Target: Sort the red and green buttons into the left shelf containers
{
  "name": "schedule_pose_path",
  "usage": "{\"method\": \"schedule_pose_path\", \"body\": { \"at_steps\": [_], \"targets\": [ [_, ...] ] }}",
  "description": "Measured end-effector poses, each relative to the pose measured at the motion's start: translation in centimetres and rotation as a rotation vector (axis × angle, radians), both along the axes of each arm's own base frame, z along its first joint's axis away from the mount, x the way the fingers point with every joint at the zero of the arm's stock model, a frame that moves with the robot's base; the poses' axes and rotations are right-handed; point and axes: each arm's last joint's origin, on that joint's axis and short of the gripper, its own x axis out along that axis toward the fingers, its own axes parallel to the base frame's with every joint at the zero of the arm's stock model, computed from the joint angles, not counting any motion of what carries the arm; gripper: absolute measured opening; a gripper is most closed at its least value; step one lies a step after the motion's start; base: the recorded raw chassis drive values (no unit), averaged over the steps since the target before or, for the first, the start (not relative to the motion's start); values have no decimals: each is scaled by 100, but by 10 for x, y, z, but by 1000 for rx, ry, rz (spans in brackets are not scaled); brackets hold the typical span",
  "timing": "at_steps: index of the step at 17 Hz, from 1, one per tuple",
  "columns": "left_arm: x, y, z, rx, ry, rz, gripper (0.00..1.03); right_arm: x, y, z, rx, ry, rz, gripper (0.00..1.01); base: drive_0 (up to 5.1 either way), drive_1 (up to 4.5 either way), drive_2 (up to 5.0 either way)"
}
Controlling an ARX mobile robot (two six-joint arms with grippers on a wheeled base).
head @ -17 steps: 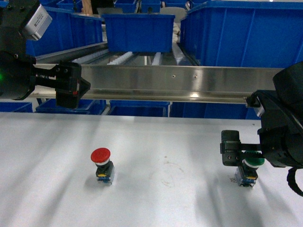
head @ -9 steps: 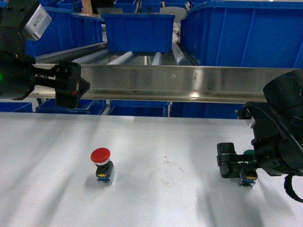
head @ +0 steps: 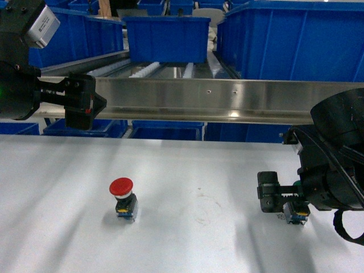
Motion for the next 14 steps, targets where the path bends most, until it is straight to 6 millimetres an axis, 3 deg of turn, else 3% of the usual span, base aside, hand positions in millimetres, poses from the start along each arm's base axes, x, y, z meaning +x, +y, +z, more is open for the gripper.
{"method": "schedule_pose_path", "body": {
  "at_steps": [4,5,11,14],
  "targets": [
    [0,0,0,0,0,0,98,-4,-4,-4,-1,-6,-24,98,0,0,0],
    [0,0,0,0,-1,0,98,-8,-5,-8,-5,11,-25,93,0,0,0],
    [0,0,0,0,0,0,98,-19,-3,-15,9,-2,-32,29,0,0,0],
    [0,0,0,0,0,0,98,-19,-3,-15,9,-8,-33,27,0,0,0]
  ]
}}
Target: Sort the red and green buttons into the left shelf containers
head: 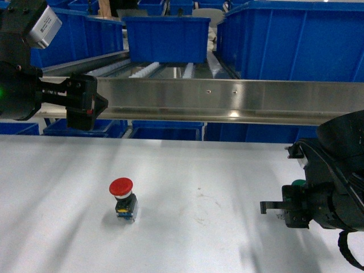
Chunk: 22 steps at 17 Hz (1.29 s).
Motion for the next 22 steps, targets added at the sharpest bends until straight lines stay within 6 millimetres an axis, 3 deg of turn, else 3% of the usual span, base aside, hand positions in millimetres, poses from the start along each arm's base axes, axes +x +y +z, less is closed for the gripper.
{"method": "schedule_pose_path", "body": {
  "at_steps": [7,8,10,11,12,16,22],
  "targets": [
    [0,0,0,0,0,0,98,-6,-6,3,1,-38,-21,27,0,0,0],
    [0,0,0,0,0,0,98,-12,-13,16,5,-100,-41,27,0,0,0],
    [0,0,0,0,0,0,98,-45,-43,93,35,-425,-54,27,0,0,0],
    [0,0,0,0,0,0,98,-67,-56,112,52,-476,-77,27,0,0,0],
    [0,0,0,0,0,0,98,-86,-61,114,43,-485,-98,27,0,0,0],
    [0,0,0,0,0,0,98,-120,-67,114,15,-508,-149,27,0,0,0],
    [0,0,0,0,-2,-1,98,-120,-66,108,24,-523,-179,27,0,0,0]
  ]
}}
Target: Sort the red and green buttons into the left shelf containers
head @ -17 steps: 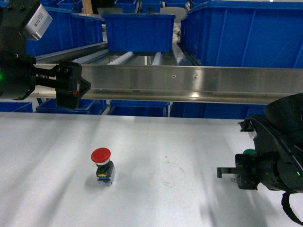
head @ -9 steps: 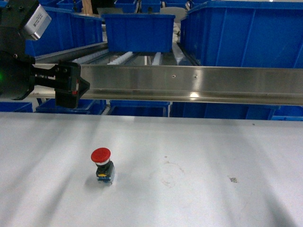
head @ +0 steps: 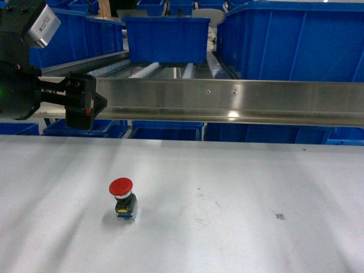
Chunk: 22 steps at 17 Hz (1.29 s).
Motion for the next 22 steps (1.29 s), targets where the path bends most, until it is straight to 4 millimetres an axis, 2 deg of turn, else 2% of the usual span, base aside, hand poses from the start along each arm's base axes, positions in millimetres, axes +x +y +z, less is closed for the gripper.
{"method": "schedule_pose_path", "body": {
  "at_steps": [4,6,9,11,13,17,22],
  "targets": [
    [2,-5,-1,7,45,-5,98,3,3,2,11,-5,17,27,0,0,0],
    [20,-16,-5,7,126,-37,98,3,3,2,11,-5,17,27,0,0,0],
    [40,-32,-29,27,280,-31,98,3,3,2,11,-5,17,27,0,0,0],
    [49,-45,-30,36,322,-20,98,3,3,2,11,-5,17,27,0,0,0],
    [49,-57,-25,42,361,-3,98,3,3,2,11,-5,18,27,0,0,0],
    [35,-76,-40,43,526,33,98,3,3,2,11,-5,18,27,0,0,0],
    [34,-75,-54,44,572,90,98,3,3,2,11,-5,18,26,0,0,0]
  ]
}}
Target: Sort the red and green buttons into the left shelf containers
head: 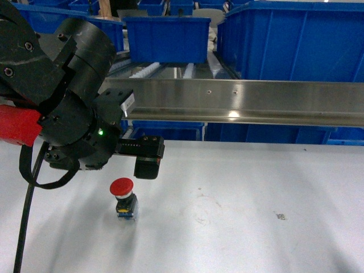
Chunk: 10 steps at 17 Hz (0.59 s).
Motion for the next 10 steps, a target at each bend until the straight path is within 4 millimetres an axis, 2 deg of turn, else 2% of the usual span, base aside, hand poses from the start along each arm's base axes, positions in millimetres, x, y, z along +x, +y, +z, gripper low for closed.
{"method": "schedule_pose_path", "body": {
  "at_steps": [3,7,8,9,10],
  "targets": [
    [6,-2,-22,26,38,13,94,0,0,0,0,0,-1,26,0,0,0],
    [11,-3,-27,46,52,24,60,0,0,0,0,0,-1,26,0,0,0],
    [11,-2,-28,50,59,27,59,0,0,0,0,0,-1,26,0,0,0],
    [10,-1,-29,52,69,32,51,0,0,0,0,0,-1,26,0,0,0],
    [8,-1,-31,50,82,40,54,0,0,0,0,0,-1,26,0,0,0]
  ]
}}
